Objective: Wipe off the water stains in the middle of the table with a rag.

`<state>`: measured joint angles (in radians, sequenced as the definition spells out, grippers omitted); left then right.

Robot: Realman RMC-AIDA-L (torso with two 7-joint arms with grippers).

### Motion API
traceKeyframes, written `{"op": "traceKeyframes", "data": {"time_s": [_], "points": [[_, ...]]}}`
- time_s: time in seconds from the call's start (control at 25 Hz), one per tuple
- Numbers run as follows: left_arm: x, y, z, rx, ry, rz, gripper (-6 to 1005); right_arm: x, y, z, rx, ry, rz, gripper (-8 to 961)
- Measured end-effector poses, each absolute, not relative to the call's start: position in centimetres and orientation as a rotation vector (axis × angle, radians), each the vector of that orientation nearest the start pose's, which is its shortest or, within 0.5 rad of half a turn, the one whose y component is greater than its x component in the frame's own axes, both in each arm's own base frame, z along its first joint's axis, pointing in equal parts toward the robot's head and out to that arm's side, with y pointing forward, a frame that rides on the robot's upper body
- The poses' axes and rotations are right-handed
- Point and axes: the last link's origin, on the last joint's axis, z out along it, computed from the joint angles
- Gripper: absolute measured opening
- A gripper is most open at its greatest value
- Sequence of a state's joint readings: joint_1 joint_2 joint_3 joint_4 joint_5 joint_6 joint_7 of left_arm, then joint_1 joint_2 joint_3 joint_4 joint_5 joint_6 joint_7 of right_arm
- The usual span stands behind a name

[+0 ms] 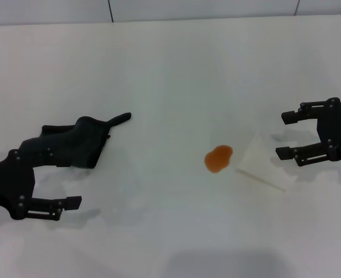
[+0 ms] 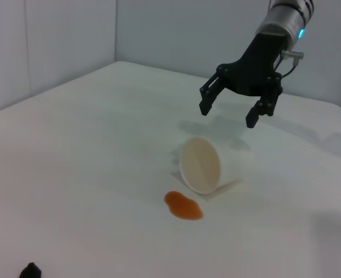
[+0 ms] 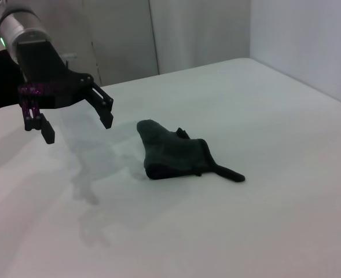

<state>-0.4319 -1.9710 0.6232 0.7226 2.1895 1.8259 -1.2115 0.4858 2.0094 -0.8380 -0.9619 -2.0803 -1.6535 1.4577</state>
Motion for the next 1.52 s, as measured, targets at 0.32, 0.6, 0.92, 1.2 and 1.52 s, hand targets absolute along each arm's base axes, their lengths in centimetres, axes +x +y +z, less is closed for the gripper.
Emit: {"op": "traceKeyframes", "data": {"time_s": [0.32,0.6,0.92,1.2,1.52], "points": [[-30.7,27.9,4.8,-2.922,-0.43,-0.508,886,25.7,33.2,4.9,-2.861,0.334,0.341,808],[-30.6,27.9,4.8,-2.928,-0.424,-0.507,886,25.6,33.3,4.9,-2.861,0.334,0.34,808],[-30.7,27.8,4.8,-2.937,-0.414,-0.496,886,24.8,33.8,5.0,-2.871,0.42,0.305,807],[-30.8,27.9,5.1,-2.938,-0.416,-0.481,886,23.1,34.4,5.4,-2.861,0.646,-0.005,808],[-30.4,28.3,5.1,-2.944,-0.389,-0.48,886,20.0,35.7,4.7,-2.833,0.855,-0.39,752]]}}
